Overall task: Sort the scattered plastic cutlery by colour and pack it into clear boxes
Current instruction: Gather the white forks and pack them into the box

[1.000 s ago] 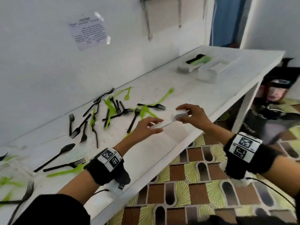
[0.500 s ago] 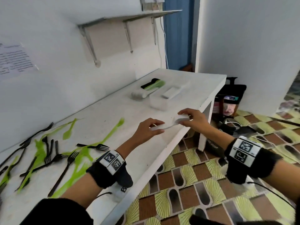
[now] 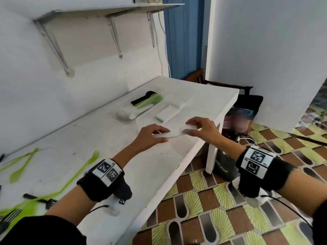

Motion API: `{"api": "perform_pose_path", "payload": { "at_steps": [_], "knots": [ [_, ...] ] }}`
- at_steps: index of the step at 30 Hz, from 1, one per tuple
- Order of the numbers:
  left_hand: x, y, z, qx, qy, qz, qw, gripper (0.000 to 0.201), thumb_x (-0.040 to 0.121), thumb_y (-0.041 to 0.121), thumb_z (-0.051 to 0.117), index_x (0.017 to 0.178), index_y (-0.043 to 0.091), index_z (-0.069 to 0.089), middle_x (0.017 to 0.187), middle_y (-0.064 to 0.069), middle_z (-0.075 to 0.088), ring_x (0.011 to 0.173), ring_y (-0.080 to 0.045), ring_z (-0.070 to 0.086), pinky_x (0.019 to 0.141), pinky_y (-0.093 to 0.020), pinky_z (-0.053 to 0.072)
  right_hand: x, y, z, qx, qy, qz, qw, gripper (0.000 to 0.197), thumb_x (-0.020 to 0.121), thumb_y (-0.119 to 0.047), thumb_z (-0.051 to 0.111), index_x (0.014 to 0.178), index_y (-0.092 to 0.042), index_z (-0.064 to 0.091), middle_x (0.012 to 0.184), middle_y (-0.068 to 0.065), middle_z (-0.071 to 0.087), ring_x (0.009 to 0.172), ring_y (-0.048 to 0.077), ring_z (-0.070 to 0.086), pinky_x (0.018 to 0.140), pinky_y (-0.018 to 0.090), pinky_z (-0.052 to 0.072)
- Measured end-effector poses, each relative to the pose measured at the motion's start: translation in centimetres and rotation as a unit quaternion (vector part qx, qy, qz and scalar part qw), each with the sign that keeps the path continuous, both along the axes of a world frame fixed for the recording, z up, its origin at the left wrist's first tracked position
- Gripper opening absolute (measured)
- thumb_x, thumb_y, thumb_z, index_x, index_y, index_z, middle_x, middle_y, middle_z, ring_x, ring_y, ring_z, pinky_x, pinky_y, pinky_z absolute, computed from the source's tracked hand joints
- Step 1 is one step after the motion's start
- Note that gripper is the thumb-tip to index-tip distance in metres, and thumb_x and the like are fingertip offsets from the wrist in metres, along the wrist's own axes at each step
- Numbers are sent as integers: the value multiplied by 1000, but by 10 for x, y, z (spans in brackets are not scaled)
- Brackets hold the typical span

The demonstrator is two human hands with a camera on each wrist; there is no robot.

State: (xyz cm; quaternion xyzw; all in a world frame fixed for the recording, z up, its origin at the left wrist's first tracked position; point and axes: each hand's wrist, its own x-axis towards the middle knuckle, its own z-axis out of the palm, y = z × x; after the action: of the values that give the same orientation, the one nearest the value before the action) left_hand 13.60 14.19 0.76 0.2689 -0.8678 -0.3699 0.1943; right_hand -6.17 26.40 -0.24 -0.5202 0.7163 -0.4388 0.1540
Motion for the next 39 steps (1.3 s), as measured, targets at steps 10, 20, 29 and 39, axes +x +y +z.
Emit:
{"api": "perform_pose_path", "payload": {
  "at_steps": [10, 20, 29, 39],
  "knots": [
    [-83, -90, 20, -12, -18, 32, 999, 28, 74, 17, 78, 100, 22, 70, 100, 7, 67, 86, 4, 58, 74, 0, 39, -89, -100, 12, -6, 66, 63, 996, 32, 78, -15, 74, 108, -6, 65, 102, 7, 67, 85, 12, 57, 72, 3, 40],
    [-120, -144, 19, 7, -56, 59, 997, 29, 74, 12, 78, 102, 9, 70, 84, 8, 63, 68, 14, 55, 65, -2, 41, -148, -204, 31, 128, 148, 228, 954, 32, 79, -18, 73, 110, -14, 65, 103, 7, 67, 90, 15, 58, 81, 21, 43],
    [-136, -144, 7, 38, -111, 129, 985, 28, 71, 19, 80, 97, 16, 69, 84, 11, 62, 71, 11, 55, 63, -4, 43, -166, -268, 40, 208, 207, 421, 858, 26, 73, -12, 77, 97, -14, 66, 89, -2, 62, 74, 5, 56, 76, 23, 46],
    [-146, -110, -3, 131, -177, 170, 961, 26, 75, 16, 76, 98, 20, 65, 93, 6, 63, 82, -4, 58, 72, -14, 49, -157, -292, 40, 292, 290, 607, 680, 27, 76, -27, 76, 100, -19, 65, 82, -9, 56, 67, -2, 49, 65, 14, 41]
  ]
}}
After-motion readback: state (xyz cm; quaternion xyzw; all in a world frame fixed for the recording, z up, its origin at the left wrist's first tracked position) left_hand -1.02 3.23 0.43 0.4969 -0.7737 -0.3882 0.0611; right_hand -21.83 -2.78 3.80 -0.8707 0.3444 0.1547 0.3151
